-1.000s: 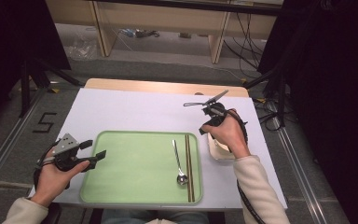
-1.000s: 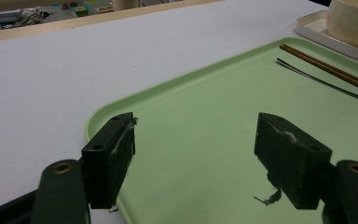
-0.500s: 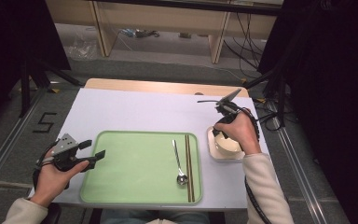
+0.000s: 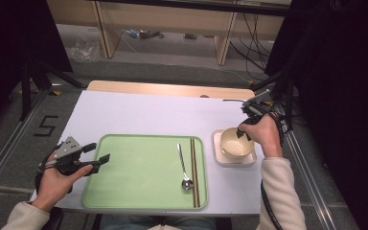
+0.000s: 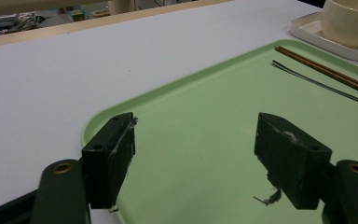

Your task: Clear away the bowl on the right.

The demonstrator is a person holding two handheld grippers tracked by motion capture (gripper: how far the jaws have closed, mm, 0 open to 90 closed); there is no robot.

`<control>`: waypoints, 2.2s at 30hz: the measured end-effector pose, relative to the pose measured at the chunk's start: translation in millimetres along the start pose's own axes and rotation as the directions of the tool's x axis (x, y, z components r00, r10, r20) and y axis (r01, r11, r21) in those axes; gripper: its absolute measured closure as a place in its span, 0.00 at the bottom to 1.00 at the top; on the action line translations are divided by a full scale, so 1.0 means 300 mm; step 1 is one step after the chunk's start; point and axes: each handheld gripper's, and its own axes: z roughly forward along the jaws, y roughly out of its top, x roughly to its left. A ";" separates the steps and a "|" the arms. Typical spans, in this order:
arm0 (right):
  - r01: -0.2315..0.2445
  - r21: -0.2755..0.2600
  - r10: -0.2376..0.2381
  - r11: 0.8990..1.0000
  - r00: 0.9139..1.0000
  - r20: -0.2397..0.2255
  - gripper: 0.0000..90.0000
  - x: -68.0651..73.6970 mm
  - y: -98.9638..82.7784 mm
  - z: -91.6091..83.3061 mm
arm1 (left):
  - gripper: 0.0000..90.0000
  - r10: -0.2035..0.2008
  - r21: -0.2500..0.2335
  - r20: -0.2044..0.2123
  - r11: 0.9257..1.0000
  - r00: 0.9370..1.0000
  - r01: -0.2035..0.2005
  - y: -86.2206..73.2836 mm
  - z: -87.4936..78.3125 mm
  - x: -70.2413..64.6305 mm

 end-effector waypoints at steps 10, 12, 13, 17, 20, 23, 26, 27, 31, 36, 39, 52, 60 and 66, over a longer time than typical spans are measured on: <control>-0.018 0.026 0.017 0.999 0.999 0.047 0.66 -0.069 0.000 0.044 | 0.32 0.000 0.002 -0.001 1.000 1.000 0.000 -0.001 0.002 0.002; -0.019 0.012 0.018 1.000 0.998 0.054 0.66 -0.083 0.000 0.052 | 0.32 0.000 -0.001 0.000 1.000 1.000 0.000 -0.002 0.002 0.003; -0.075 0.027 0.073 0.997 0.995 0.061 0.65 -0.078 -0.002 0.051 | 0.32 -0.001 -0.001 0.001 1.000 1.000 0.001 -0.002 0.002 0.002; -0.062 0.051 0.059 0.997 0.997 0.059 0.66 -0.103 -0.003 0.072 | 0.32 0.004 -0.001 0.003 1.000 1.000 -0.004 -0.002 0.000 0.003; -0.049 0.055 0.047 0.997 0.998 0.046 0.67 -0.110 -0.001 0.104 | 0.32 0.005 0.001 0.000 1.000 1.000 -0.005 -0.002 -0.001 0.002; -0.038 0.087 0.034 0.996 0.998 0.051 0.68 -0.119 0.003 0.128 | 0.32 0.006 0.001 -0.001 1.000 1.000 -0.006 -0.003 -0.002 0.003; -0.033 0.101 0.028 0.994 0.998 0.050 0.69 -0.130 0.003 0.145 | 0.32 0.004 0.001 -0.003 1.000 1.000 -0.004 -0.003 -0.003 0.003; -0.016 0.093 0.012 0.995 0.999 0.053 0.69 -0.134 0.002 0.152 | 0.32 0.006 0.003 -0.005 1.000 1.000 -0.006 -0.003 -0.004 0.003; -0.043 0.115 0.037 0.992 0.998 0.054 0.72 -0.132 0.003 0.169 | 0.32 0.004 0.001 -0.005 1.000 1.000 -0.004 -0.004 -0.004 0.002; -0.070 0.121 0.064 0.990 0.996 0.060 0.76 -0.123 0.006 0.169 | 0.32 0.005 0.003 -0.006 1.000 1.000 -0.005 -0.004 -0.004 0.002; -0.073 0.124 0.066 0.990 0.996 0.061 0.78 -0.125 0.006 0.176 | 0.32 0.005 0.004 -0.006 1.000 1.000 -0.005 -0.004 -0.004 0.003; -0.096 0.114 0.094 0.989 0.995 0.017 0.91 -0.150 0.004 0.188 | 0.32 0.005 0.005 -0.003 1.000 1.000 -0.005 -0.005 -0.003 0.003; -0.107 0.090 0.106 0.990 0.994 0.009 0.96 -0.135 0.003 0.167 | 0.32 0.006 0.007 -0.004 1.000 1.000 -0.006 -0.005 -0.003 0.003; -0.078 0.077 0.075 0.994 0.996 0.041 0.96 -0.095 0.011 0.152 | 0.32 0.003 0.003 -0.005 1.000 1.000 -0.003 -0.004 -0.004 0.003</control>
